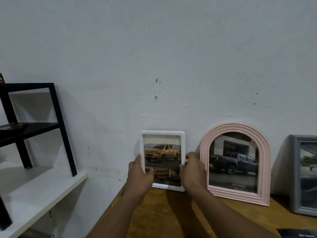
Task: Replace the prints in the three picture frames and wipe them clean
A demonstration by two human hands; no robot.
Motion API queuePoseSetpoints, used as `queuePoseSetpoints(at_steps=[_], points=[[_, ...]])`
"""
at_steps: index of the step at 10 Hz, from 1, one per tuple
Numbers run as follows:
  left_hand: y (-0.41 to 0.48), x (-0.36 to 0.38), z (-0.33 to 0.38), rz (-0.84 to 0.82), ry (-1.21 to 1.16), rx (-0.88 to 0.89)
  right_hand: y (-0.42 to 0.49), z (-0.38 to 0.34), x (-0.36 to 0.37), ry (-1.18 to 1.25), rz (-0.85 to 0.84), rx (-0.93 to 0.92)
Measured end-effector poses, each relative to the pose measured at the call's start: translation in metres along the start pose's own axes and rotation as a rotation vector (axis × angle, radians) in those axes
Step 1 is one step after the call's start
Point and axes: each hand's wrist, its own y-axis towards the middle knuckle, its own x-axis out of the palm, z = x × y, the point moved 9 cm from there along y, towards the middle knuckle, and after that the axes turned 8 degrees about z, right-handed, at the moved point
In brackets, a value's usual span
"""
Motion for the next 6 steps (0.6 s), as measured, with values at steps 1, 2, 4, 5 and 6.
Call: queuePoseSetpoints(at_steps=[1,2,4,5,6], points=[[0.000,0.006,0.002,-0.046,0.051,0.021,0.002,0.002,0.002,-0.017,0.001,0.016],[-0.001,0.007,0.003,-0.066,0.085,0.031,0.001,0.002,0.004,-0.029,-0.004,0.019],[-0.009,0.004,0.008,-0.097,0.130,0.046,-0.002,-0.002,-0.003,-0.031,-0.017,0.020],[-0.021,-0.003,0.021,-0.102,0.134,0.067,-0.008,-0.011,-0.020,-0.024,-0.044,0.009],[-0.036,-0.010,0.041,-0.111,0.121,0.103,-0.015,-0.022,-0.039,-0.026,-0.104,-0.024]])
